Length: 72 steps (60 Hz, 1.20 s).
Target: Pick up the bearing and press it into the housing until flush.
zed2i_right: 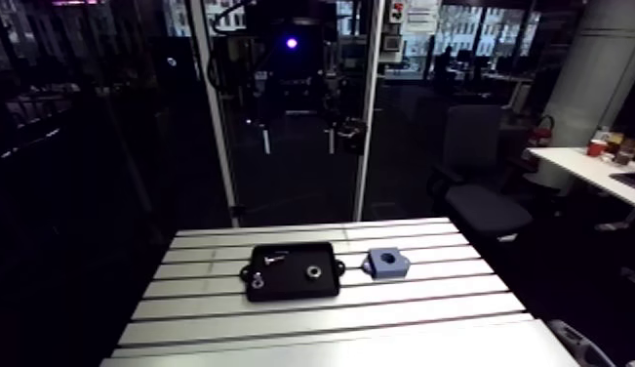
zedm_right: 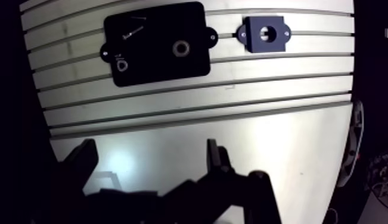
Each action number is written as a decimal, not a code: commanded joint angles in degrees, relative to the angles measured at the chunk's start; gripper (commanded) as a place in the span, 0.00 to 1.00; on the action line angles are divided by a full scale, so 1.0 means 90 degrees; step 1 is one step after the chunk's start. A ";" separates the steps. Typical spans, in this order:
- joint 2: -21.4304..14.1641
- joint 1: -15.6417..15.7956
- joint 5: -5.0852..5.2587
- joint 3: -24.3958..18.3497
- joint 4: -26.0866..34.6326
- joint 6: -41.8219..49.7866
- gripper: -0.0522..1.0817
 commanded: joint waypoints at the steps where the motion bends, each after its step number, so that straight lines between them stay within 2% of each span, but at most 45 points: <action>1: 0.0052 0.0088 0.0011 -0.0430 0.0235 -0.0225 0.05; 35: 0.0143 0.0011 -0.0008 -0.0403 0.0047 -0.0460 0.05; 41: 0.0289 0.0010 -0.0018 -0.0297 -0.0432 -0.0892 0.05; 53: 0.0646 -0.0089 0.0000 -0.0020 -0.1223 -0.1109 0.05; 61: 0.0819 -0.0175 -0.0007 0.0229 -0.1418 -0.1327 0.05; 72: 0.1000 -0.0257 0.0086 0.0550 -0.1725 -0.1316 0.05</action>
